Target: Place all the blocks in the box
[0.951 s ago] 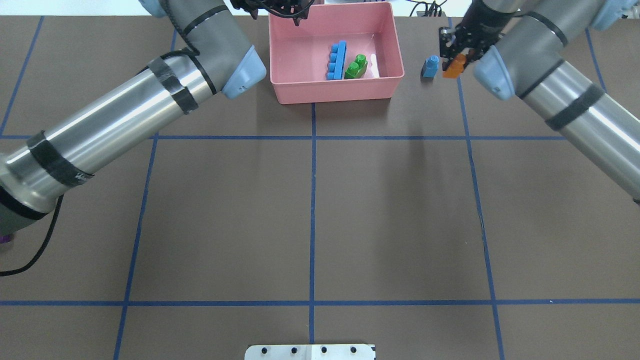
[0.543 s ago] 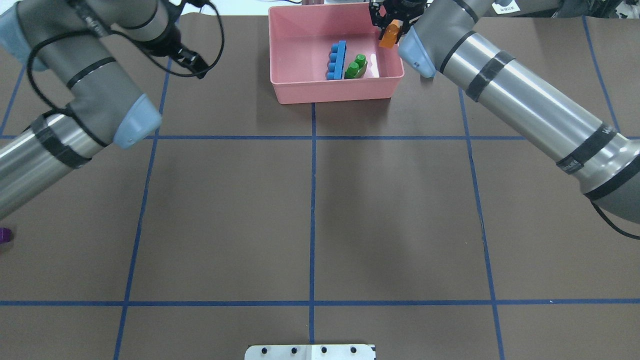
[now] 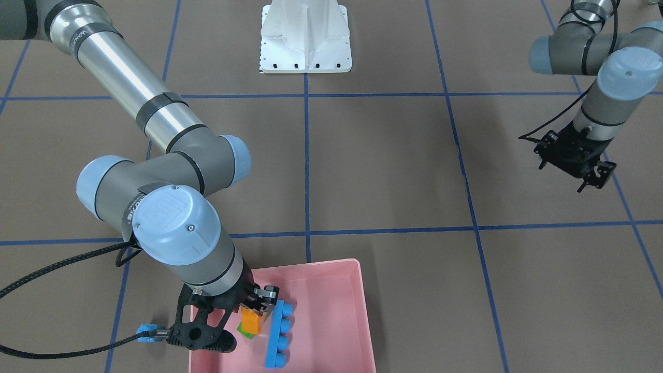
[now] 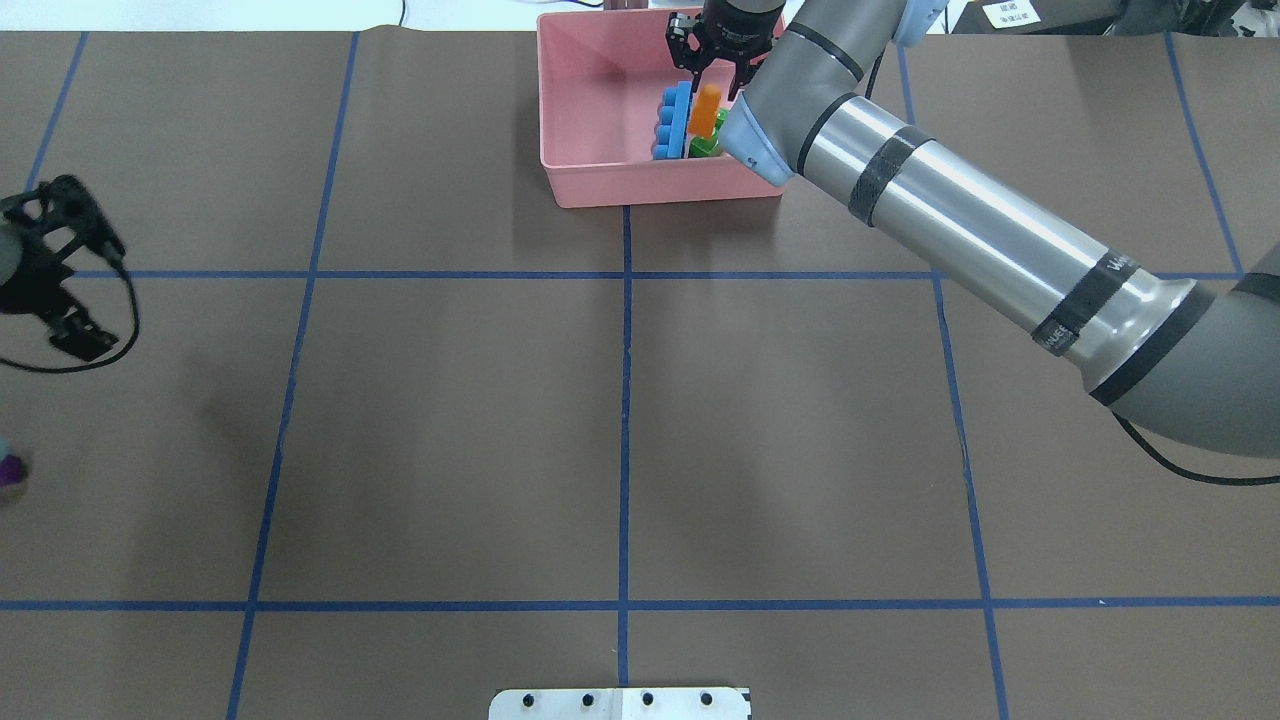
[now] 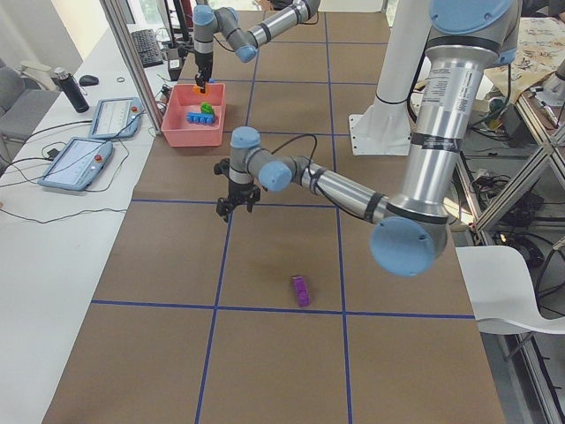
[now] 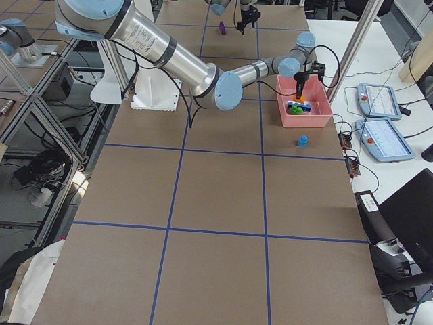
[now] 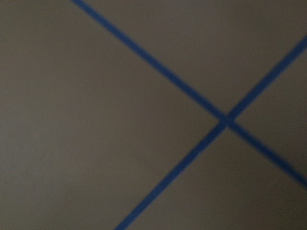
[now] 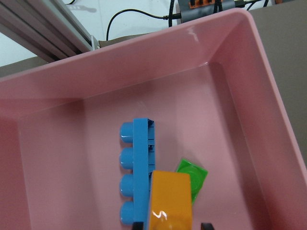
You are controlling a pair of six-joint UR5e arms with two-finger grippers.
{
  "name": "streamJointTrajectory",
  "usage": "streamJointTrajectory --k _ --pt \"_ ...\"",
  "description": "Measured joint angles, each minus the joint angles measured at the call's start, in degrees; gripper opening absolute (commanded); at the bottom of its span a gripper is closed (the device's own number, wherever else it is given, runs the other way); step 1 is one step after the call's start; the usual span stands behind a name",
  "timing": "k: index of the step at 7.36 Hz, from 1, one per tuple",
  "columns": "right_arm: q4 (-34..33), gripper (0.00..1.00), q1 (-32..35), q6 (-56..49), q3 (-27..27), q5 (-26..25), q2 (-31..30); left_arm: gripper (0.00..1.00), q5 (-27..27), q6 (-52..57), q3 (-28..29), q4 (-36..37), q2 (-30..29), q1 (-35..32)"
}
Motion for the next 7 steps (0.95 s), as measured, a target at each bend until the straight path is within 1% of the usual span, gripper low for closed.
streamJointTrajectory --k 1,2,3,4,6,7 --pt "0.83 1.0 -0.38 0.02 -0.07 -0.31 -0.04 1.0 -0.14 0.93 -0.86 -7.45 8.09 -0.02" --pt "1.29 1.0 -0.58 0.03 -0.09 -0.4 -0.08 1.0 -0.23 2.09 -0.96 -12.44 13.32 0.02" --pt "1.51 1.0 -0.64 0.01 -0.05 -0.42 -0.1 1.0 -0.3 3.46 -0.28 -14.55 15.77 0.23" --pt "1.59 1.0 -0.55 -0.08 0.09 -0.39 -0.19 1.0 -0.64 4.94 1.14 -15.21 16.68 0.5" --pt "1.61 1.0 -0.29 -0.32 0.41 -0.36 -0.47 1.0 -1.84 7.3 4.82 -15.49 16.67 0.92" --pt "1.58 1.0 -0.21 -0.35 0.48 -0.36 -0.52 1.0 -3.14 7.6 5.62 -15.43 16.68 0.97"
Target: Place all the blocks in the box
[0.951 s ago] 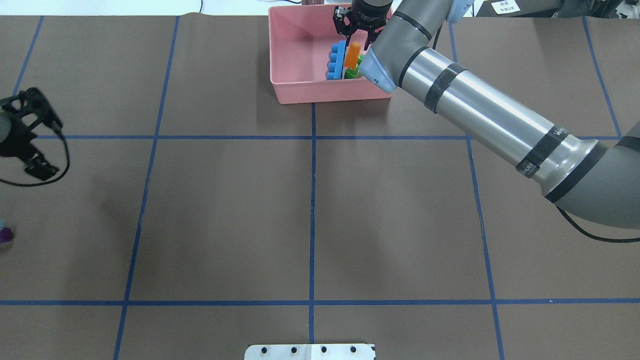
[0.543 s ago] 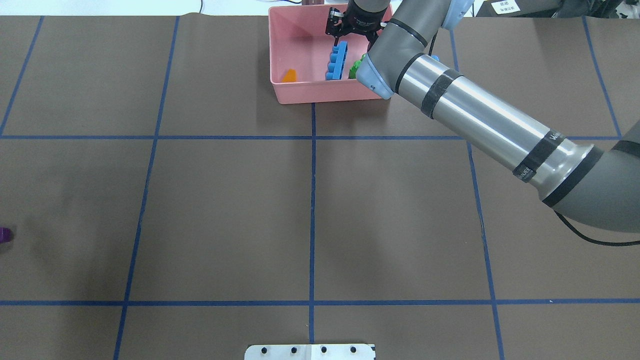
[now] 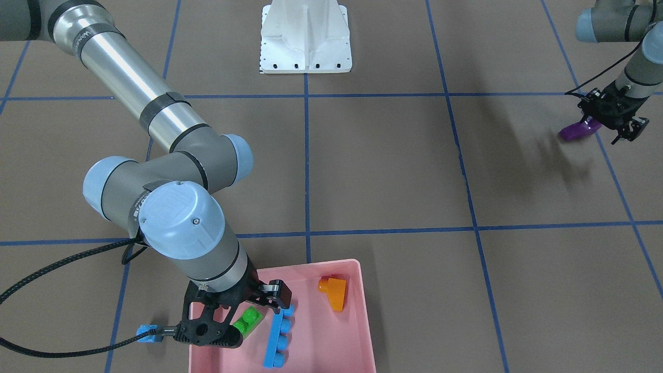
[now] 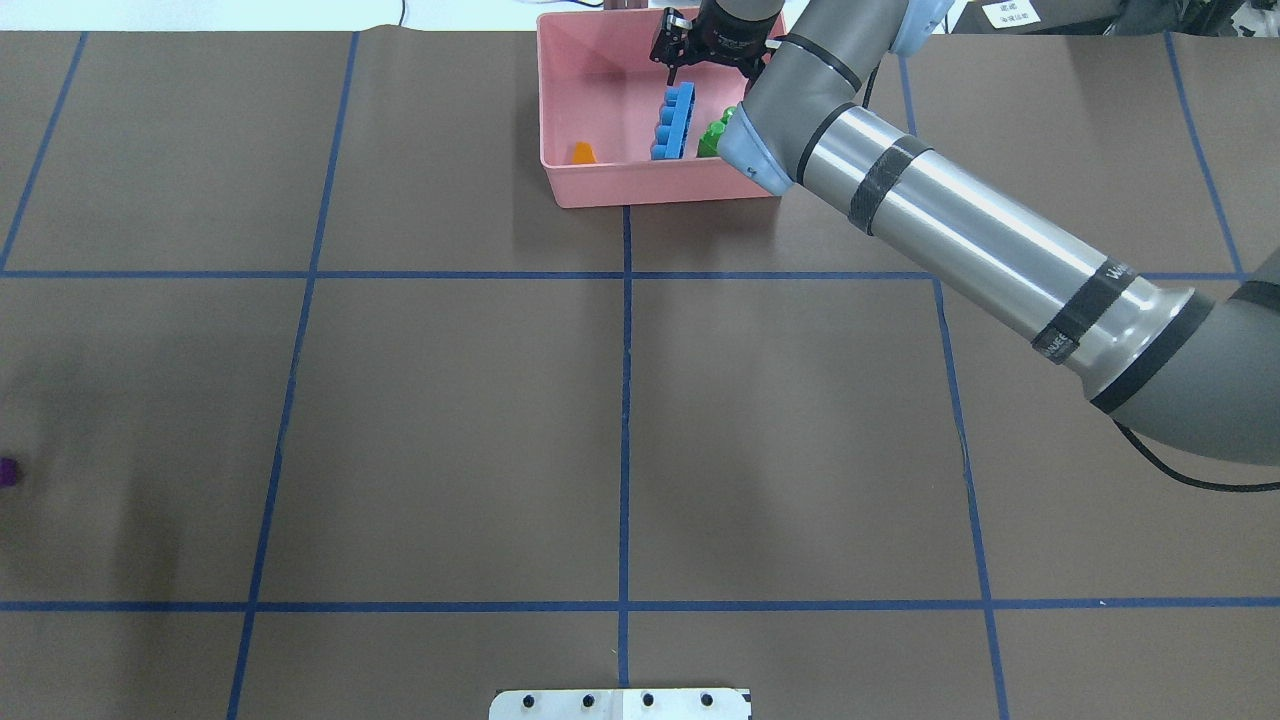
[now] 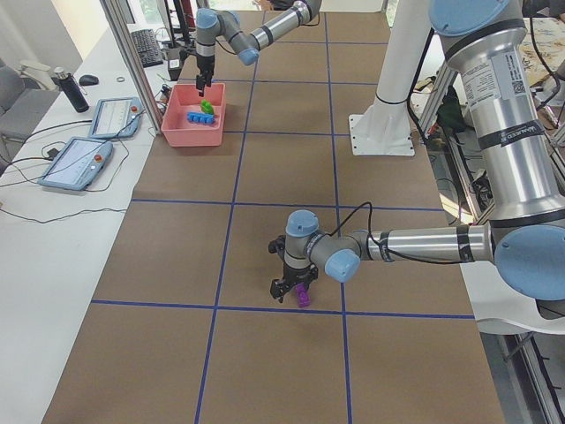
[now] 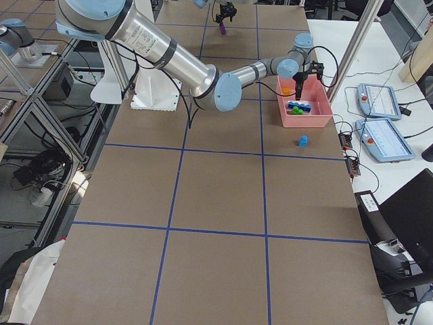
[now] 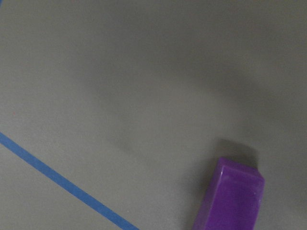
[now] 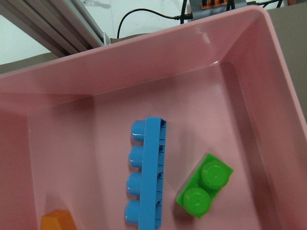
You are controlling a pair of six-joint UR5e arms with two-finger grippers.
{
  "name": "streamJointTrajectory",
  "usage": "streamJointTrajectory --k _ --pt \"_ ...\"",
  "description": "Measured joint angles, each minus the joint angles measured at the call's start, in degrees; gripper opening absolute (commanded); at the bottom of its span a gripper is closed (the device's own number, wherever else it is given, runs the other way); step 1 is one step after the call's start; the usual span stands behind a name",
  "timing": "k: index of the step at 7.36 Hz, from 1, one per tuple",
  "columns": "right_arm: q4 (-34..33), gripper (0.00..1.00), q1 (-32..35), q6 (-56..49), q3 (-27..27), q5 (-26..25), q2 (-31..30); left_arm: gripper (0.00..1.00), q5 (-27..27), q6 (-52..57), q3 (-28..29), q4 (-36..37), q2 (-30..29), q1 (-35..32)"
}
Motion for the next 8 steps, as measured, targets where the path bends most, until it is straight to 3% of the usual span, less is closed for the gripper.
streamJointTrajectory --k 3,6,8 --pt "-0.03 1.0 0.21 0.25 0.19 0.0 0.0 1.0 -5.64 -0.02 0.1 0.23 0.2 0.13" --pt "-0.05 1.0 0.23 0.44 0.23 0.0 -0.03 0.99 -6.4 -0.02 0.49 0.24 -0.08 0.18" --pt "-0.11 1.0 0.24 0.39 0.24 0.0 -0.14 0.93 -6.48 -0.36 0.61 0.24 0.04 0.3"
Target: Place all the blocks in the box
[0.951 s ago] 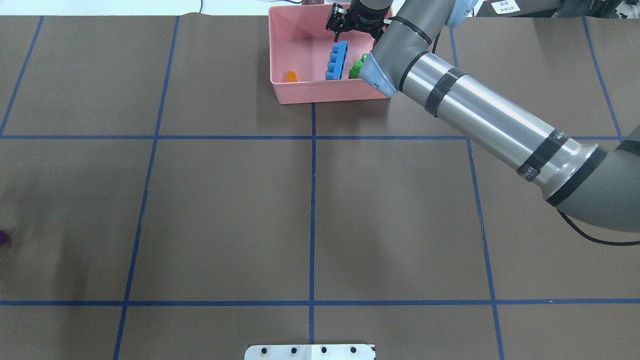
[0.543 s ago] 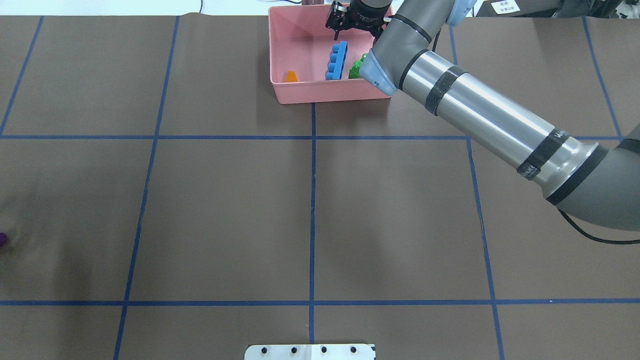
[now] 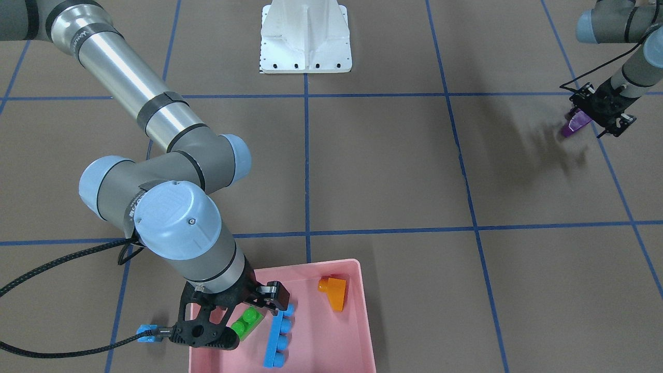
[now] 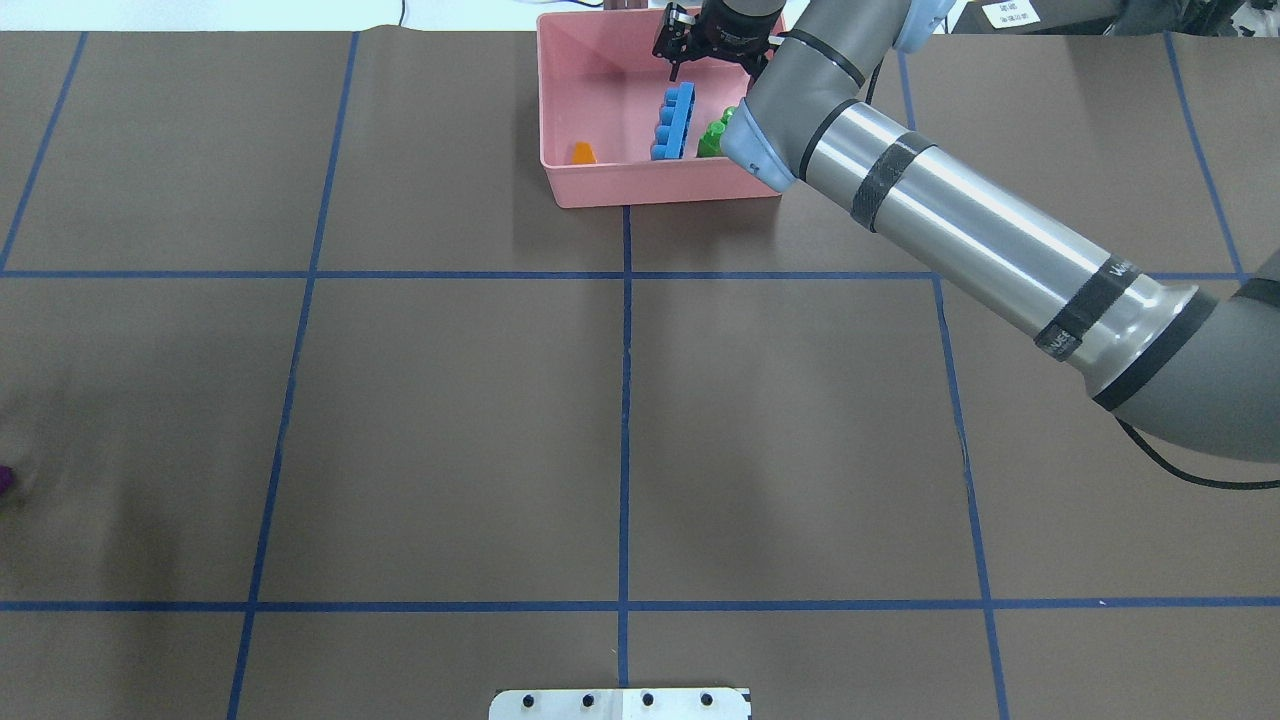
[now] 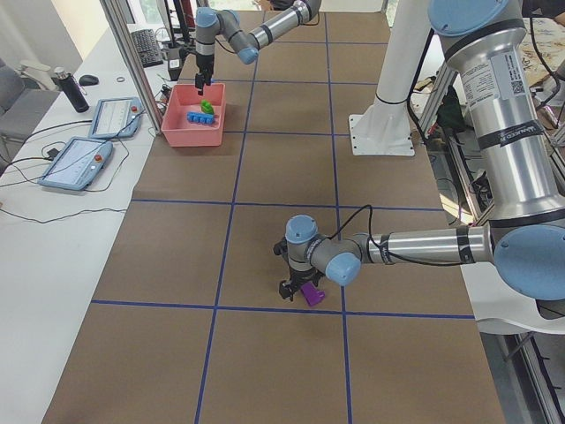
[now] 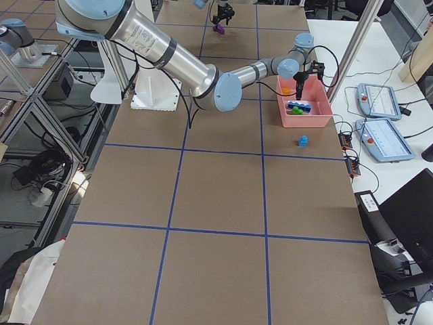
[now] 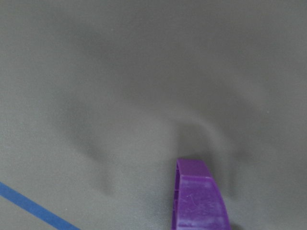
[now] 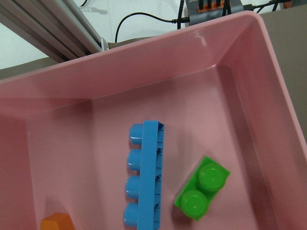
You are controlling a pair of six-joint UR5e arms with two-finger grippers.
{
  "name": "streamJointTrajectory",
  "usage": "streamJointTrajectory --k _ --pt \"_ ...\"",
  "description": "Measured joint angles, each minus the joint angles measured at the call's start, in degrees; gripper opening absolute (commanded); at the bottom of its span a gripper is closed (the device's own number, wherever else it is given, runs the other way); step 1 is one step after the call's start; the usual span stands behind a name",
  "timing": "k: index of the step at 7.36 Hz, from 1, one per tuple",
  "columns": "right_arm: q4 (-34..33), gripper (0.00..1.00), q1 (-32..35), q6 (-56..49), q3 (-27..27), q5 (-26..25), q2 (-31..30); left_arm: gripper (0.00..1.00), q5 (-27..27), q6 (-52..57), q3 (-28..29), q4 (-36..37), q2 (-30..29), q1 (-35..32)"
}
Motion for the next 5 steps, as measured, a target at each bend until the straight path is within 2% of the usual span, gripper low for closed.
streamJointTrajectory --k 1,2,3,5 --pt "-0.01 1.0 0.0 -0.05 0.0 0.0 -0.08 0.93 -0.04 -0.12 0.15 0.02 0.04 0.07" --pt "-0.01 1.0 0.1 -0.22 0.0 0.0 -0.12 0.84 -0.09 -0.25 0.33 0.15 0.05 0.13" --pt "-0.03 1.0 0.33 -0.4 0.0 0.0 -0.15 0.6 -0.26 -0.38 0.48 0.32 0.04 0.15" --pt "-0.09 1.0 1.2 -0.6 0.16 0.15 -0.16 0.0 -0.85 -0.44 1.09 0.42 -0.01 0.6"
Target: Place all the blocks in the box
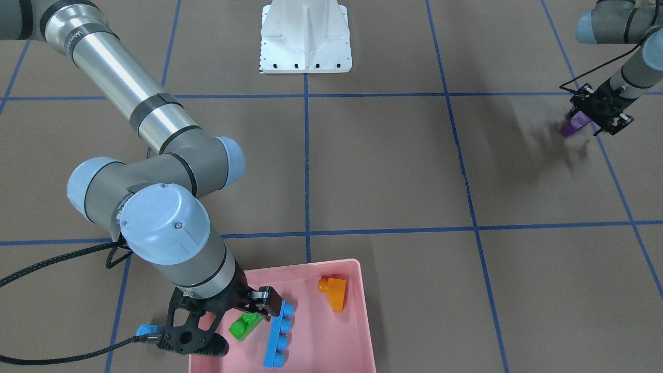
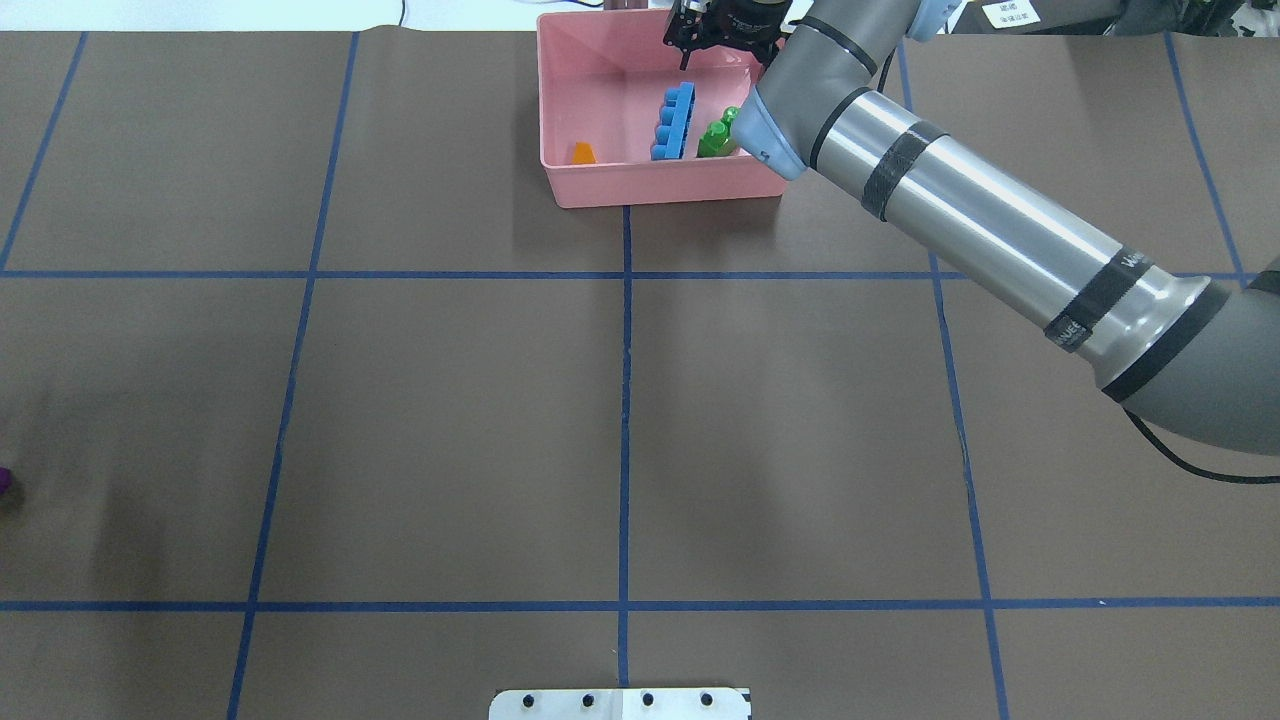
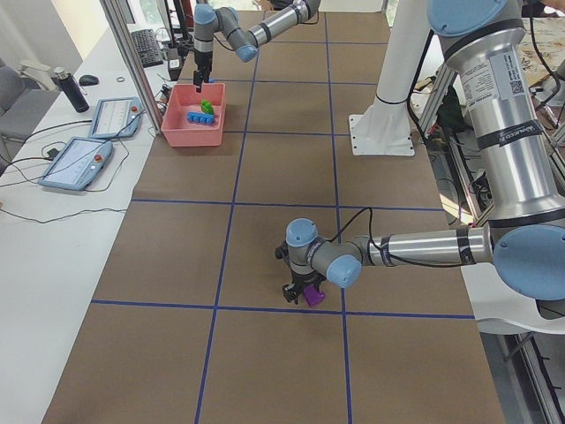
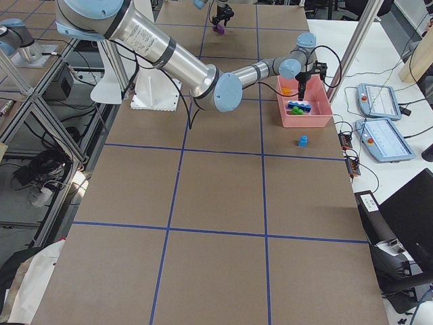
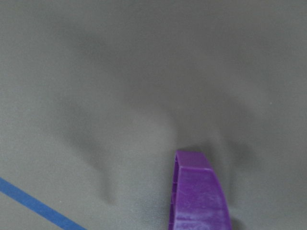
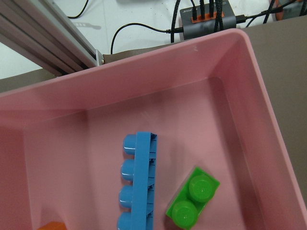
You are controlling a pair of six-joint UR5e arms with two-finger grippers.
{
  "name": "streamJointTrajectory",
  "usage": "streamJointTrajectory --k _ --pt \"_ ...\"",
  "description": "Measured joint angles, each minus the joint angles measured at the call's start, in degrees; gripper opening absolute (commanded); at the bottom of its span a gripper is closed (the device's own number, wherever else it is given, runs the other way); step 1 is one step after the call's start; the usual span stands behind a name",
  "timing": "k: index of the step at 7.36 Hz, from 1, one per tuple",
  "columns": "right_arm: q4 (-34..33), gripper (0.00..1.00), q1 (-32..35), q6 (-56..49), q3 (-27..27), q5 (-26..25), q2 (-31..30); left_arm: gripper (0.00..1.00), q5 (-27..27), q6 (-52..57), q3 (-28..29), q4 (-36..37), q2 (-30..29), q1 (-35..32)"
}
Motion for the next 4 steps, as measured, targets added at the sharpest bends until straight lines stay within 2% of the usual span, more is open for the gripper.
streamJointTrajectory --k 2,4 --pt "-0.07 1.0 0.61 -0.1 0.2 0.23 -0.01 0.0 -4.13 0.01 -0.02 0.46 -0.32 0.35" --pt "-0.28 1.0 2.36 -0.21 1.06 1.48 -0.42 0.0 -12.17 -1.32 -1.06 4.73 -4.22 -1.69"
